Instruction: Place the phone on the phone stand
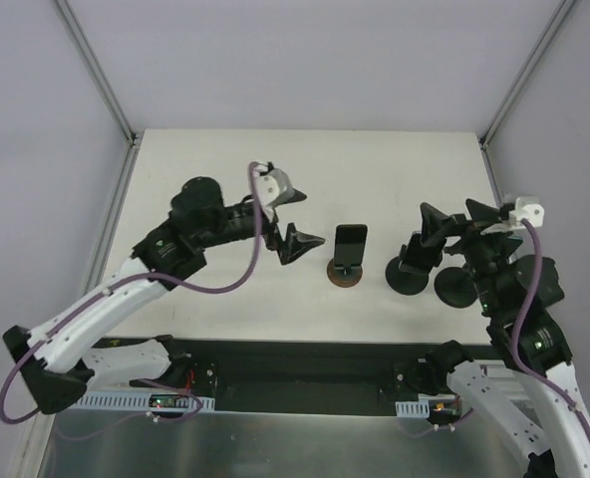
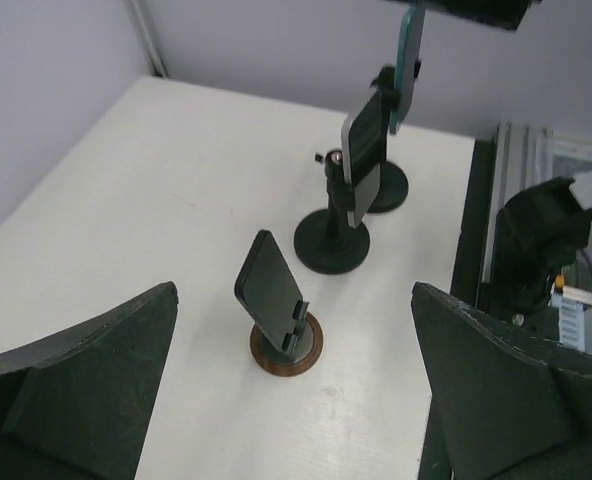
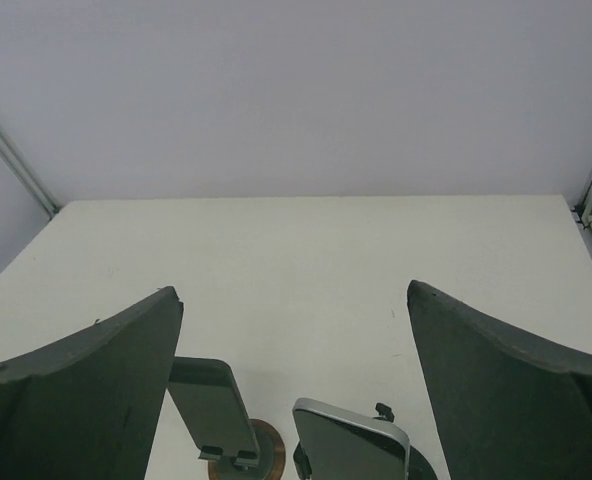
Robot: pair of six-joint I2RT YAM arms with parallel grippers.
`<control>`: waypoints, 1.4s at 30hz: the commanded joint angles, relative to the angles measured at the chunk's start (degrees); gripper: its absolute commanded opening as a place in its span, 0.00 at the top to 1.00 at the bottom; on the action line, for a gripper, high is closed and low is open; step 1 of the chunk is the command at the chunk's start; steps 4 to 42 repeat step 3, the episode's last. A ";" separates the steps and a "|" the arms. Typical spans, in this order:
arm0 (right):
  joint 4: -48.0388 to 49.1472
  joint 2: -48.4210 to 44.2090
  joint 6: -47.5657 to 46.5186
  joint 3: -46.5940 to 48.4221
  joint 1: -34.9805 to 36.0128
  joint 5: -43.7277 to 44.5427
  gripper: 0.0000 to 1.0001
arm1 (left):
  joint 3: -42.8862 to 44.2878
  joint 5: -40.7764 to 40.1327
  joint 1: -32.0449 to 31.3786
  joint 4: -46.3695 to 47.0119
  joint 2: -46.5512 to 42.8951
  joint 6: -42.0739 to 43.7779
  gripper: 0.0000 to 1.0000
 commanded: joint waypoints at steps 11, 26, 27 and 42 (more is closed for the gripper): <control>-2.03 -8.53 1.02 4.61 -0.30 5.99 0.04 | -1.36 -11.29 0.44 4.20 -15.49 -14.20 0.01; -2.03 -8.53 1.02 4.61 -0.30 5.99 0.04 | -1.36 -11.29 0.44 4.20 -15.49 -14.20 0.01; -2.03 -8.53 1.02 4.61 -0.30 5.99 0.04 | -1.36 -11.29 0.44 4.20 -15.49 -14.20 0.01; -2.03 -8.53 1.02 4.61 -0.30 5.99 0.04 | -1.36 -11.29 0.44 4.20 -15.49 -14.20 0.01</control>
